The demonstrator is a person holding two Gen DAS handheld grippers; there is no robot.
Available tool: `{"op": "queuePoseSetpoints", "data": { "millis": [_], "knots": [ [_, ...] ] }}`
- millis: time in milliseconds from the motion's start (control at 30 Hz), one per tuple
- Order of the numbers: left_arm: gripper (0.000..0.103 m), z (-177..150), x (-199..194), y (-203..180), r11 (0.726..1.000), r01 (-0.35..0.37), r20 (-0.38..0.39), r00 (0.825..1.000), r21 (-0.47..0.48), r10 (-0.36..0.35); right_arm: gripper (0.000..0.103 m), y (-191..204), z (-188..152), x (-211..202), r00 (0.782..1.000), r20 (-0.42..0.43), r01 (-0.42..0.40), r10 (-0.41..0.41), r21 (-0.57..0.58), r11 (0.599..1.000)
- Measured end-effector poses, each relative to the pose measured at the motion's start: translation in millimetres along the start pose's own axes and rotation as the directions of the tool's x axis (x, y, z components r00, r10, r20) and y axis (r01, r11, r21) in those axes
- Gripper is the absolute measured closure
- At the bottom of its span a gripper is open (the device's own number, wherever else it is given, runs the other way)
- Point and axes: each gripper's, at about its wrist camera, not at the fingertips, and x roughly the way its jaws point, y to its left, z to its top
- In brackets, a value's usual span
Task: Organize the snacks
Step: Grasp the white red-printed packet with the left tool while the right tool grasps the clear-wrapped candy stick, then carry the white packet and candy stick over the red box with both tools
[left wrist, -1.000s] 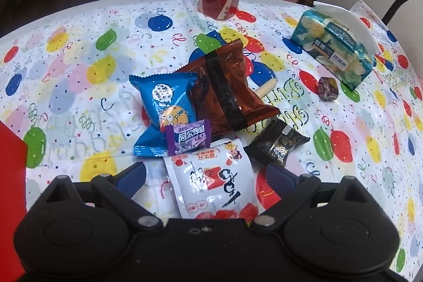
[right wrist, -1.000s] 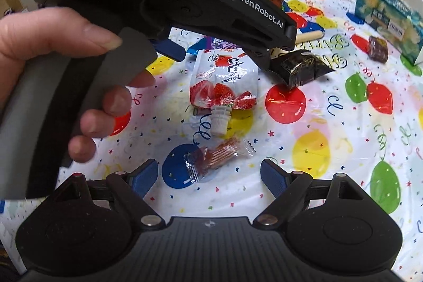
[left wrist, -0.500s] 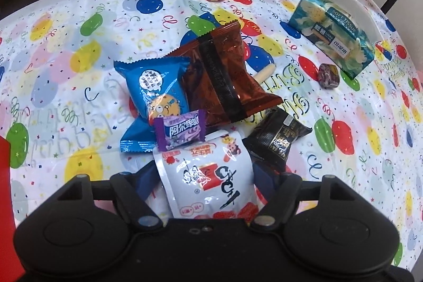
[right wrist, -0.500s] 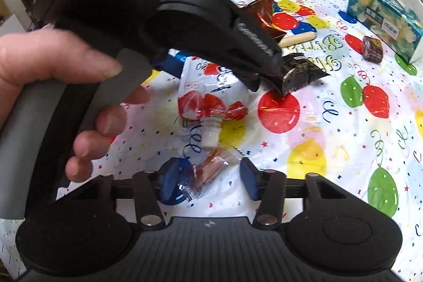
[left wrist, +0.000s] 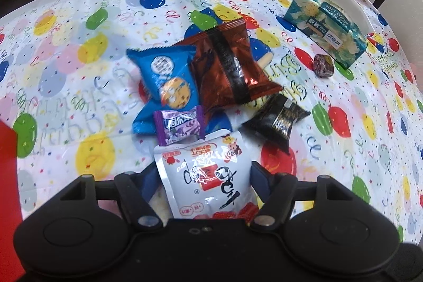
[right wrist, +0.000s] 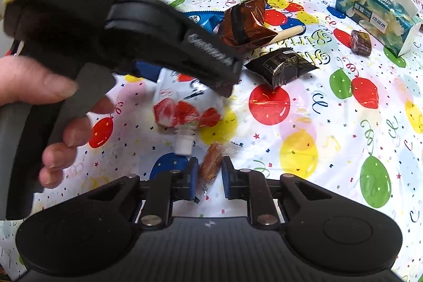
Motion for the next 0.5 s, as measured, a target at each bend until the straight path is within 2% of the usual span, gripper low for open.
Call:
{"op": "queuePoseSetpoints", "data": {
  "millis": [500],
  "knots": [
    [0.035, -37.4, -55.6, 29.0, 0.999, 0.032, 0.011, 0.999, -0.021, -0.032, 0.089, 17.2, -5.9, -43.6, 0.999, 0.050, -0.012, 0.014, -0.035, 0.999]
  ]
}}
